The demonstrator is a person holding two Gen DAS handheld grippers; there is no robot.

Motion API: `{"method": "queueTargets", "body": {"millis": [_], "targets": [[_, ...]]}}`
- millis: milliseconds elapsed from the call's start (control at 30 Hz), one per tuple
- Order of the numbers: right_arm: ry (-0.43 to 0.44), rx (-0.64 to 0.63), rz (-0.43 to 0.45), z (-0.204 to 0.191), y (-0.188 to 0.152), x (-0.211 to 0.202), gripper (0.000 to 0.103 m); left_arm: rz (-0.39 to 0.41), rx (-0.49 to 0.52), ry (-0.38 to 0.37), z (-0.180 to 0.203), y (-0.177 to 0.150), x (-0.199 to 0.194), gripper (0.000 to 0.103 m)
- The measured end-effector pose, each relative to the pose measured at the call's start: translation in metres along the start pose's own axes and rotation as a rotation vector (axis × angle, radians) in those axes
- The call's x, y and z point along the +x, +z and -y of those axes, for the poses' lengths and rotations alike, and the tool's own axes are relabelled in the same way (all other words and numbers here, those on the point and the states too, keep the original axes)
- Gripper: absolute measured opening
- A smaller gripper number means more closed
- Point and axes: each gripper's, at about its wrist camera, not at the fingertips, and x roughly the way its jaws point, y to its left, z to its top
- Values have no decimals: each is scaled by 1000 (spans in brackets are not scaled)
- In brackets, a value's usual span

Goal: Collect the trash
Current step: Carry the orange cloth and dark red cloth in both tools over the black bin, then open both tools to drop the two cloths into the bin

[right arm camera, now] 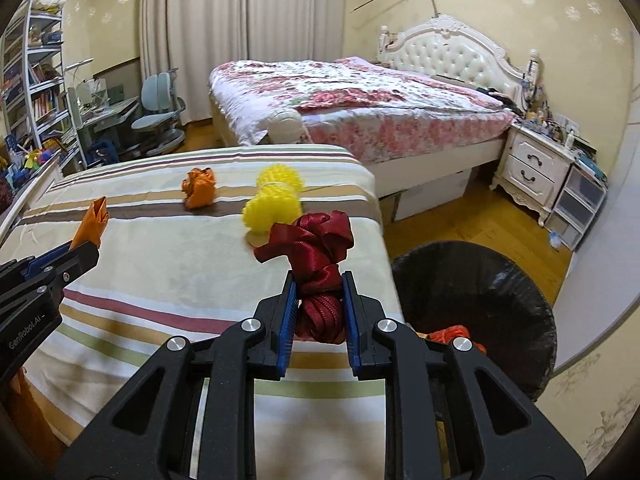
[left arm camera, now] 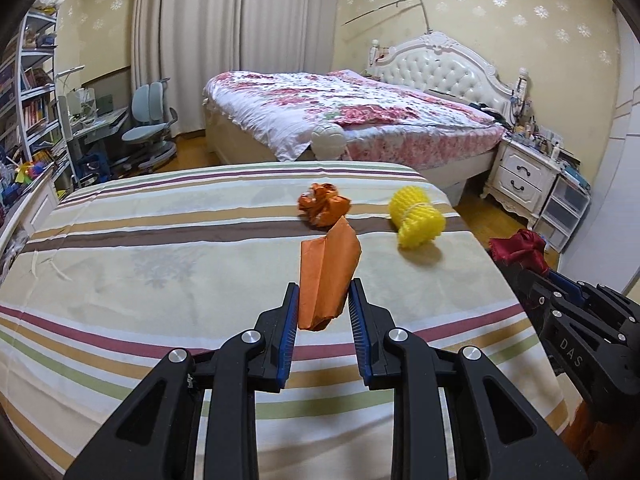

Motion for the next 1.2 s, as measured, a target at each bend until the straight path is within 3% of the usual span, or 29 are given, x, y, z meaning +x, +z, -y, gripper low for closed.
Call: {"method": "queueTargets", "body": {"millis": [367, 567, 1200], "targets": [[-147, 123, 19, 87, -6, 2, 21, 12, 99, -117, 84, 10, 19, 26], [-195, 167, 20, 119, -12, 8, 21, 17, 148, -143, 124, 17, 34, 26], [-240, 239, -3, 169, -16, 29, 21, -21, 241, -162, 192, 24, 78, 26]]}}
